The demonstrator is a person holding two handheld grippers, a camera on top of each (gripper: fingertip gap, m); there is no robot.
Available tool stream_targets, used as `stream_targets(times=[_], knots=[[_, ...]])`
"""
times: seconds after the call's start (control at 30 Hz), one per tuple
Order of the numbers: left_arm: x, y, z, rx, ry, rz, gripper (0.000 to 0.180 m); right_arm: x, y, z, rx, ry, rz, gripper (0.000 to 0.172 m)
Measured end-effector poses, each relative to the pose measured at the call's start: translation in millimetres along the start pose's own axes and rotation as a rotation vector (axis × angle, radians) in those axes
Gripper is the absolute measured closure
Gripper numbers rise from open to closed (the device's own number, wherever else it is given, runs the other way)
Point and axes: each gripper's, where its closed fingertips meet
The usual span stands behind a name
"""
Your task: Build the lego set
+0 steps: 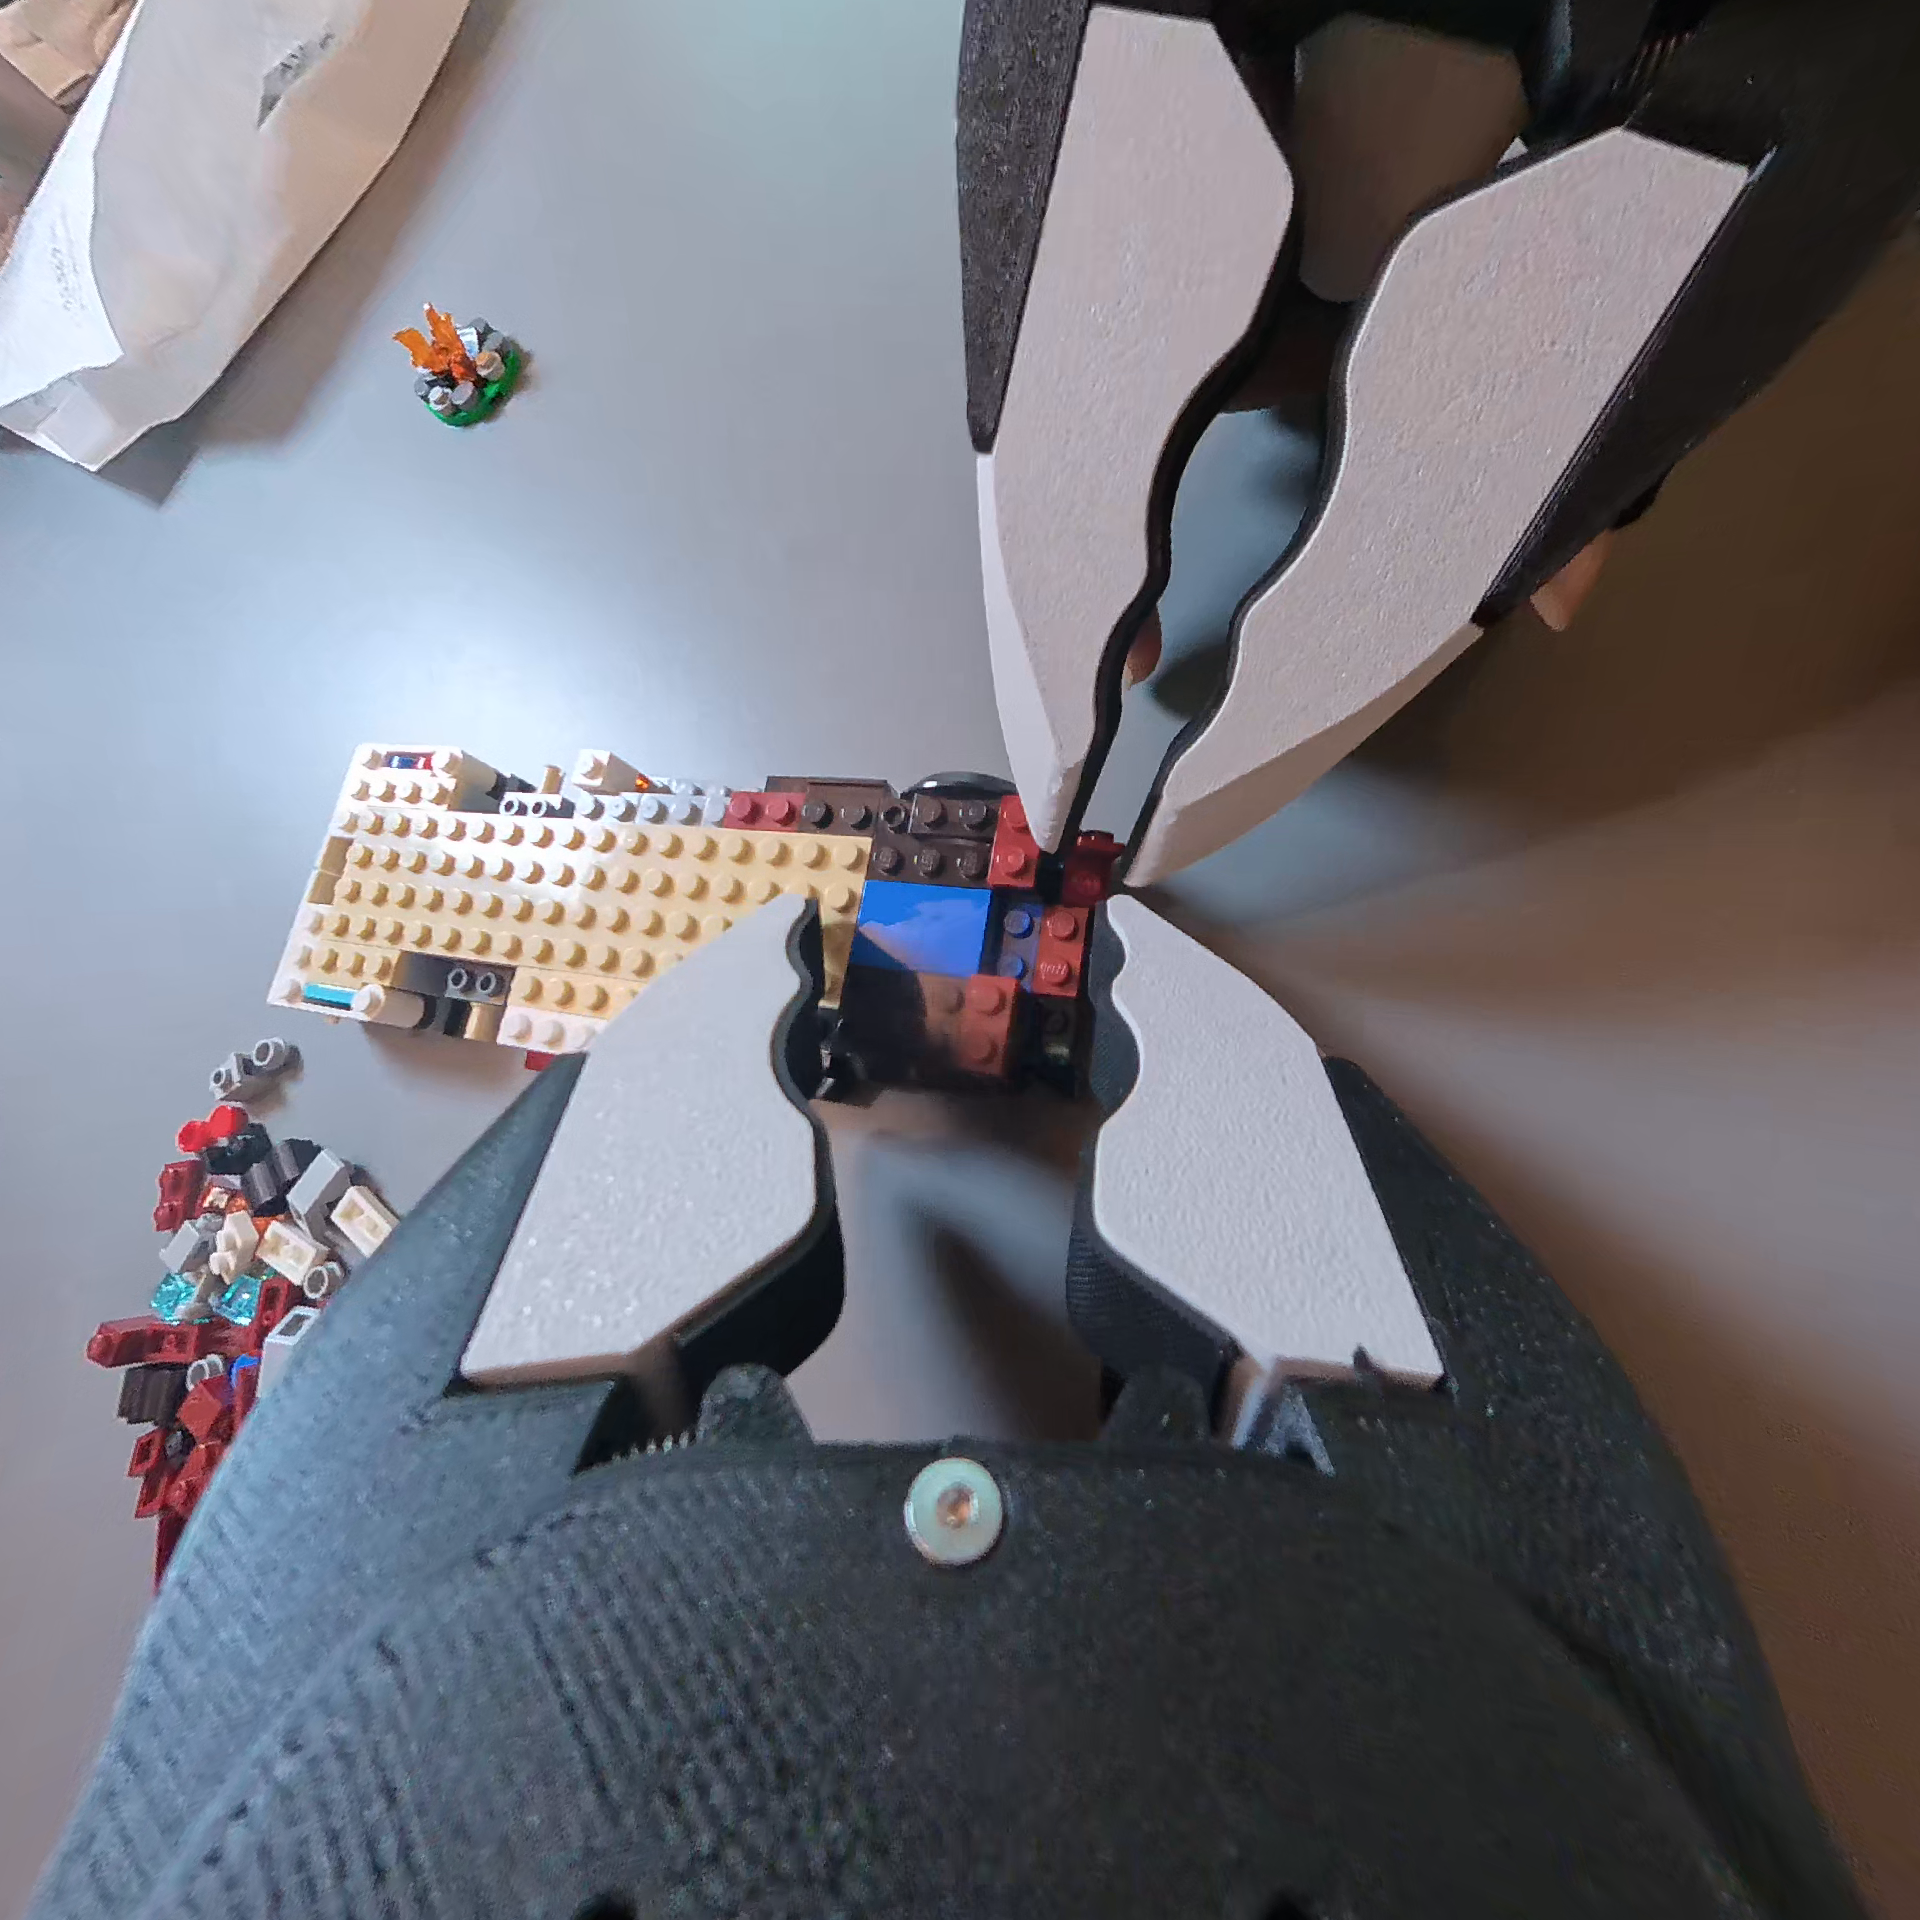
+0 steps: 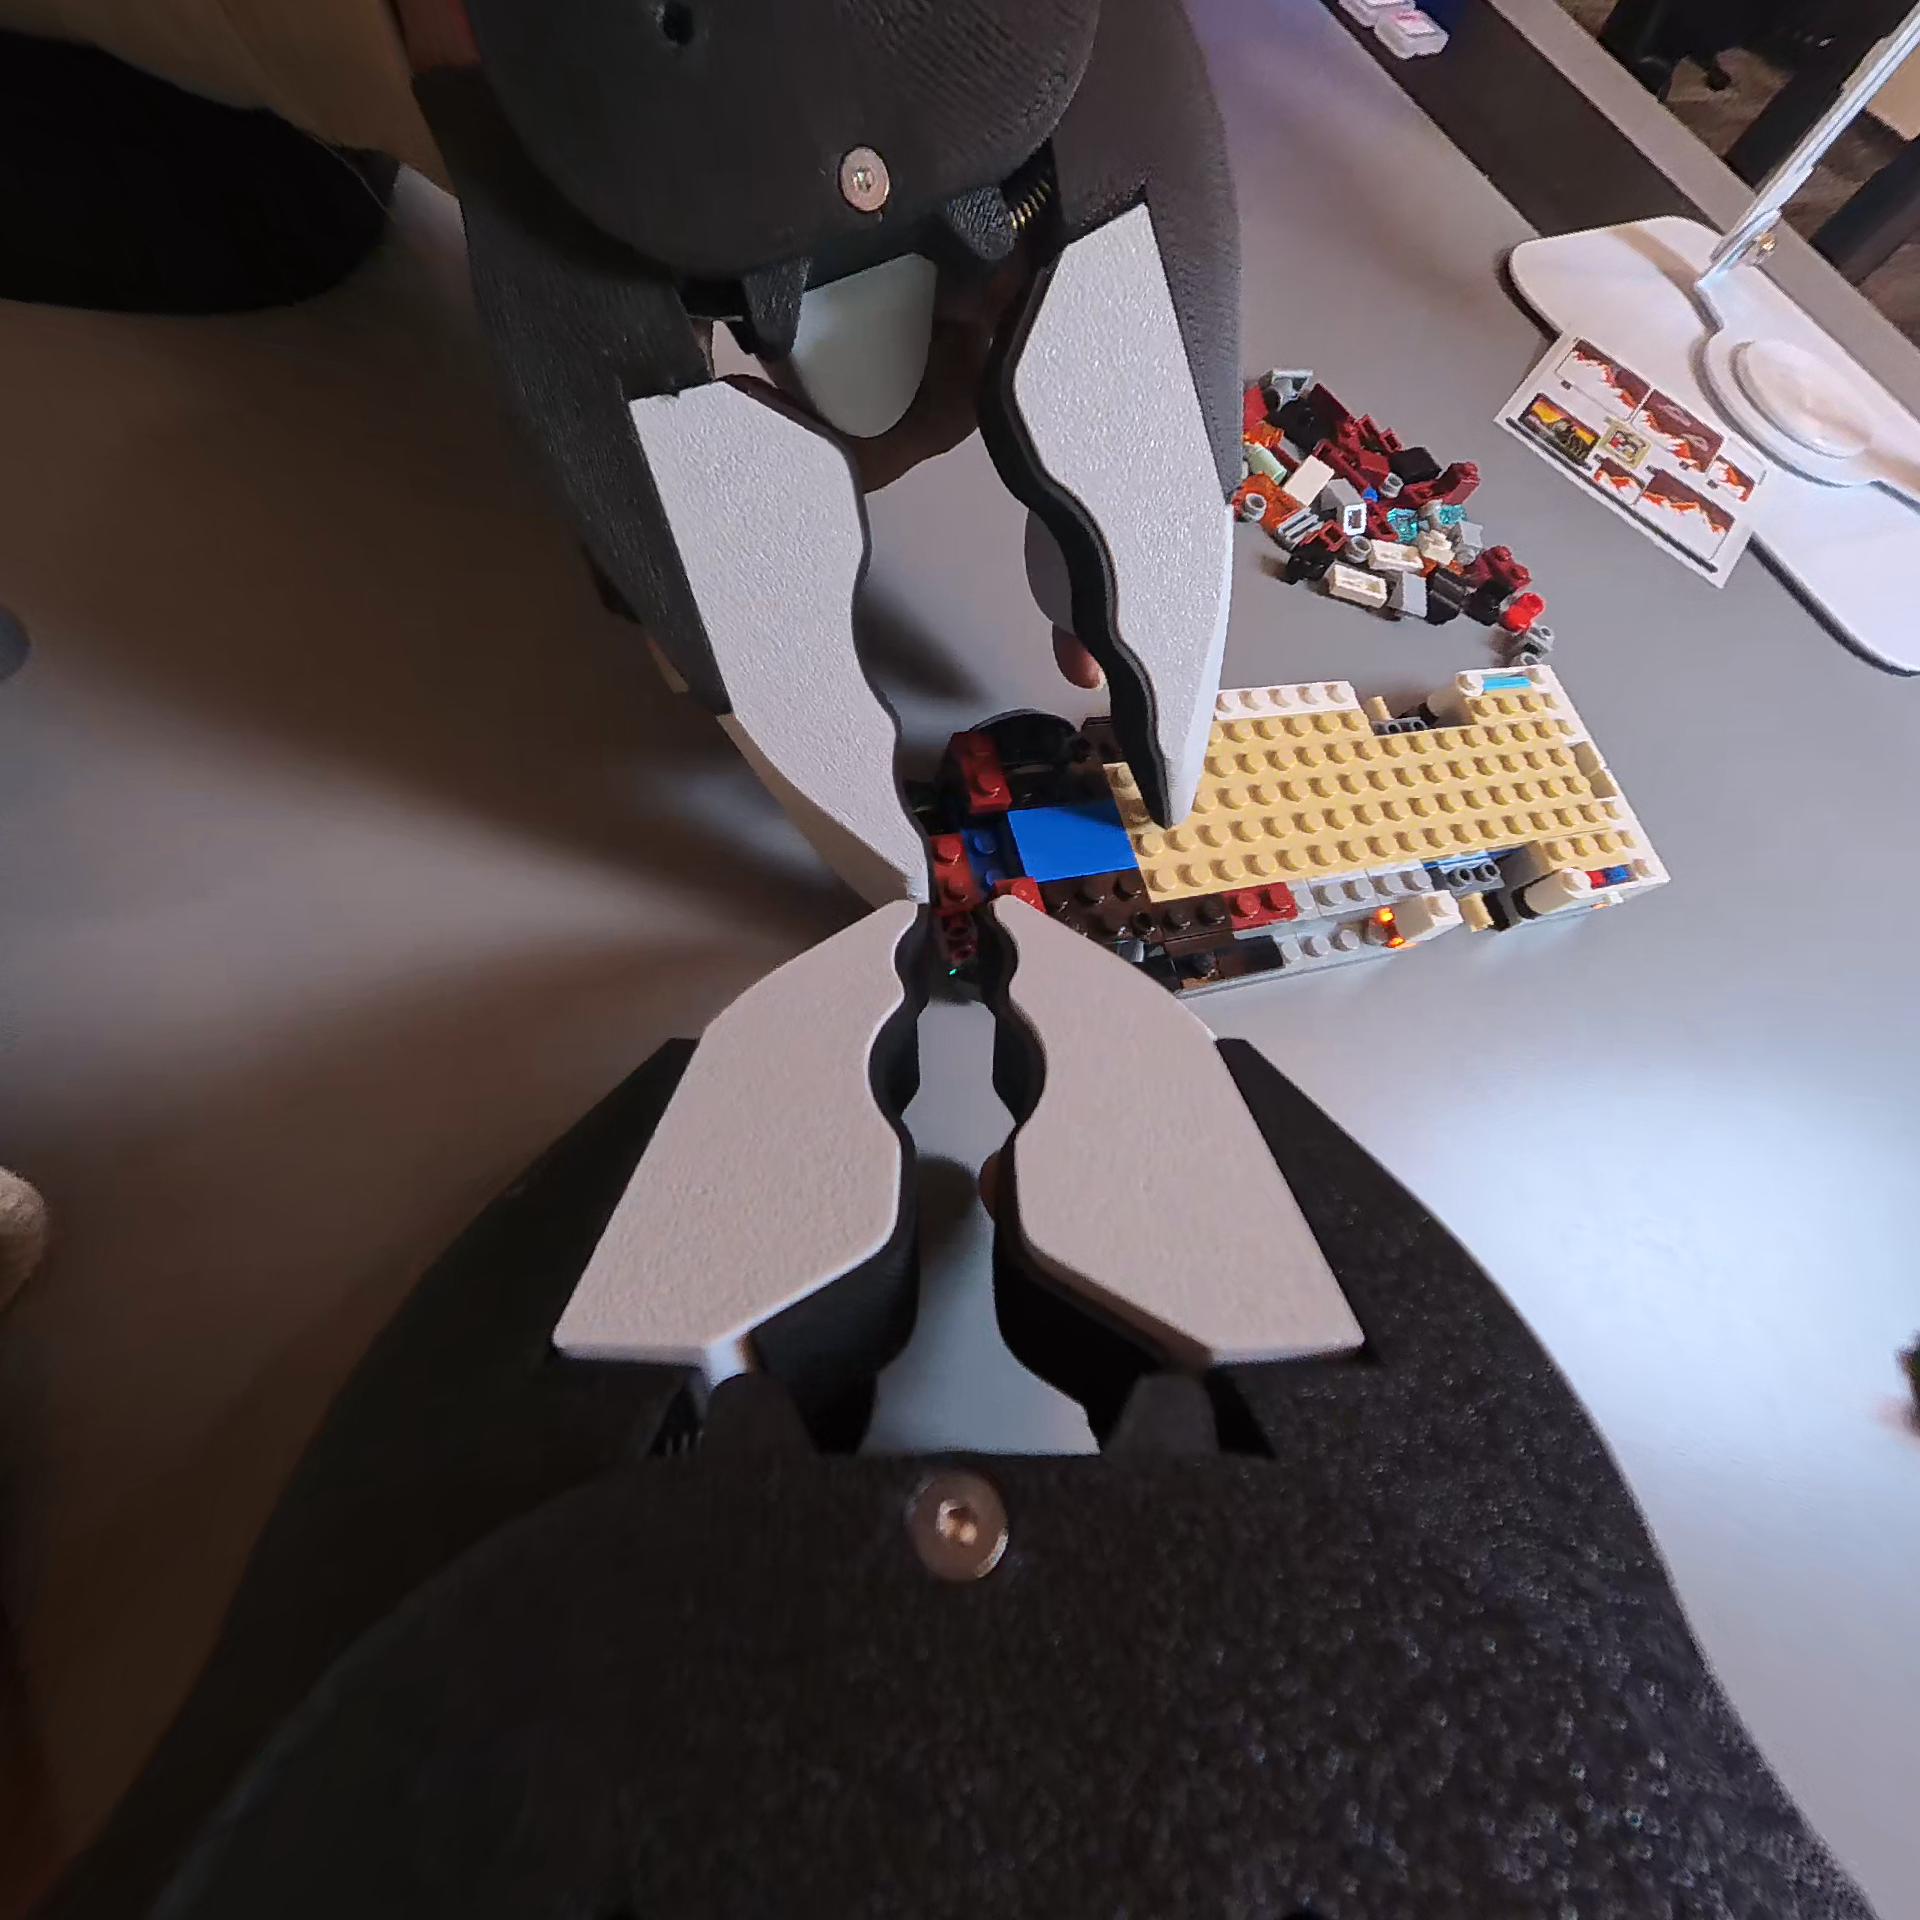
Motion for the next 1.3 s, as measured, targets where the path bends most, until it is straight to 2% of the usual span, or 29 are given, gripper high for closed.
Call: stream_targets(times=[0.47,0.63,0.77,0.9,1.13,1.3], knots=[[2.4,-0.2,0.6,-0.015,-0.05,0.078,0.131,0.0,-5.7,-1.2,-0.085,-0.001,0.085,0.164],[2.1,0.2,0.2,-0.002,-0.047,0.071,0.132,0.7,-5.5,0.0,-0.069,-0.009,0.077,0.163],[2.0,0.1,0.2,0.005,-0.044,0.068,0.132,-0.1,-7.8,15.4,0.005,-0.01,0.107,0.154],[2.8,-0.9,0.8,0.011,-0.044,0.043,0.133,-28.4,-14.3,29.5,0.137,0.135,0.167,0.156],[5.5,-2.2,9.1,0.027,-0.052,0.022,0.136,-33.7,-7.2,15.5,0.397,0.213,0.27,0.157],[9.1,-11.9,17.2,0.02,-0.081,-0.041,0.152,-35.0,0.2,12.3,0.479,0.258,0.266,0.168]])
Point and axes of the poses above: each gripper's, where its closed fingertips meet, z back along the fingers, x out of its top, y = z × x across the jaws, and after that the axes turned 4 degrees about z, right-handed
